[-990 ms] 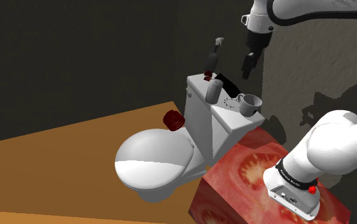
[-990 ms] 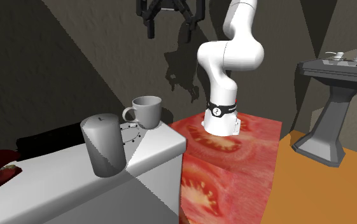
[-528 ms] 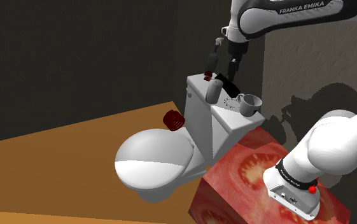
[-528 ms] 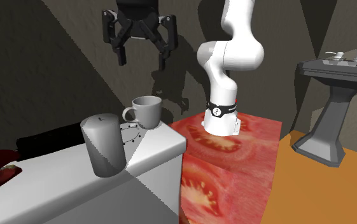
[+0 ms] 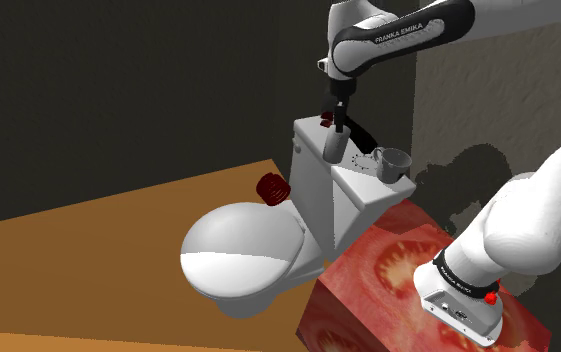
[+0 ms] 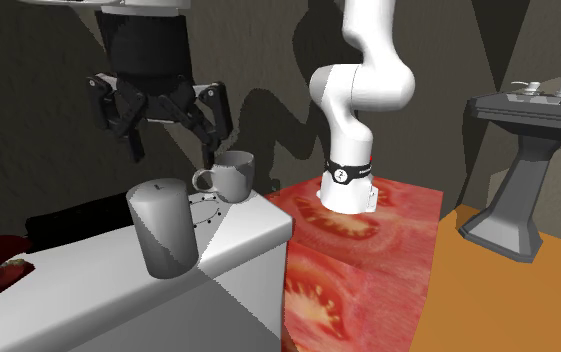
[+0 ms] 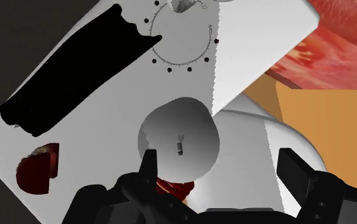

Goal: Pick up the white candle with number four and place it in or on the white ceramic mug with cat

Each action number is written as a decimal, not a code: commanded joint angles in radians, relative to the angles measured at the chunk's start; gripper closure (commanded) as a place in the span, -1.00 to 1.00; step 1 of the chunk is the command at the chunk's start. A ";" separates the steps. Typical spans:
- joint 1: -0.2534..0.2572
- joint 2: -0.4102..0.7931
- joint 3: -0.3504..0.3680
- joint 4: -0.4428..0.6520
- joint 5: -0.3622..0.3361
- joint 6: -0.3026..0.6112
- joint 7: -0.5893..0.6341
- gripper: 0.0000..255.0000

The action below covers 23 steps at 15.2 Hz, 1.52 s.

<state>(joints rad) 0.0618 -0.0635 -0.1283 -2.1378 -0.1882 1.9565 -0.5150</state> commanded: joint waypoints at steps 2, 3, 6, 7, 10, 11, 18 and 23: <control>-0.001 0.120 -0.004 0.069 0.002 0.043 -0.063 -1.00; -0.002 0.159 -0.003 0.097 0.004 0.053 -0.083 -1.00; -0.005 0.177 -0.004 0.085 0.002 0.081 -0.087 -1.00; -0.006 0.181 -0.005 0.077 0.002 0.094 -0.086 -1.00; -0.010 0.195 -0.008 0.052 -0.001 0.133 -0.085 -1.00; -0.012 0.203 -0.010 0.040 -0.002 0.154 -0.085 -1.00; -0.012 0.203 -0.010 0.040 -0.002 0.154 -0.085 -1.00; -0.012 0.203 -0.010 0.040 -0.002 0.154 -0.085 1.00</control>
<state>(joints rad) 0.0508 0.1384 -0.1373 -2.0968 -0.1899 2.1111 -0.5994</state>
